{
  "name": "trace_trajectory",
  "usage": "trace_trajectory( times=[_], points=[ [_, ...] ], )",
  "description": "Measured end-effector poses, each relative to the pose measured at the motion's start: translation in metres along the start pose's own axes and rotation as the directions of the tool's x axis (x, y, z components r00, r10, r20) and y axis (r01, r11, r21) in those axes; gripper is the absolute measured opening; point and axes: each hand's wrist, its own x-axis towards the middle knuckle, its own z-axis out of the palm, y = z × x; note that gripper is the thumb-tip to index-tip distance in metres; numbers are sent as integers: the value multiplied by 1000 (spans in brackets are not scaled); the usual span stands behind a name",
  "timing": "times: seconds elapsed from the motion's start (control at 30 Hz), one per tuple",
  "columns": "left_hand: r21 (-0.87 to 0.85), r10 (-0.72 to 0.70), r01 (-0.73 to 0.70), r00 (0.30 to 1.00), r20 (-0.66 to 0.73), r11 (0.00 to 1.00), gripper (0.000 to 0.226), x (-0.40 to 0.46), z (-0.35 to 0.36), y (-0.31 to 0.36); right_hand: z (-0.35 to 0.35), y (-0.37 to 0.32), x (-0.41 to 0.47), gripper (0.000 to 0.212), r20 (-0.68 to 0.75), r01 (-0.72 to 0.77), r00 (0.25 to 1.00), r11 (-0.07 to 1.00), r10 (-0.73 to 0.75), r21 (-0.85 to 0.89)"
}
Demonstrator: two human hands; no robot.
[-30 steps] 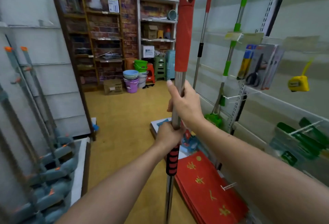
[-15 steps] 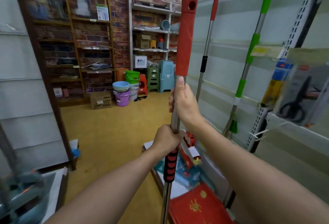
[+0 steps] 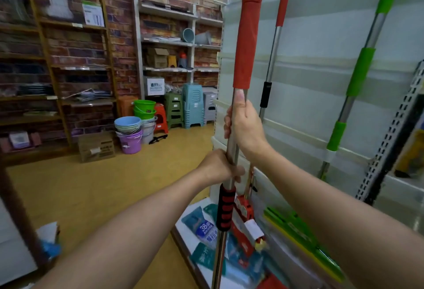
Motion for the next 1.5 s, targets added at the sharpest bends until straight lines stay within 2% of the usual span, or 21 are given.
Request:
trace_trajectory(
  times=[0.17, 0.4, 0.53, 0.6, 0.83, 1.0, 1.17, 1.5],
  points=[
    [109, 82, -91, 993, 87, 990, 18, 70, -38, -23, 43, 31, 56, 43, -155, -12, 988, 995, -4, -99],
    [136, 252, -279, 950, 185, 951, 27, 149, -75, -14, 63, 39, 134, 40, -387, -58, 922, 982, -16, -179],
    [143, 396, -419, 903, 166, 897, 55, 187, -79, -15, 60, 56, 167, 41, -442, -81, 897, 975, -20, -209],
    [167, 446, -473, 878, 172, 865, 59, 206, -81, -16, 58, 66, 182, 39, -453, -87, 891, 972, -21, -216],
    [181, 515, -548, 834, 197, 817, 39, 271, -88, -6, 54, 89, 237, 40, -492, -87, 868, 957, -64, -277],
    [151, 526, -551, 832, 177, 821, 26, 312, -89, 1, 57, 104, 273, 55, -522, -92, 842, 918, -136, -387],
    [140, 528, -559, 824, 206, 817, 13, 343, -85, 8, 51, 114, 295, 44, -551, -126, 822, 898, -144, -422],
    [36, 613, -659, 717, 330, 751, 19, 387, -79, 39, 24, 123, 335, 45, -635, -197, 756, 869, -160, -453]
  ],
)
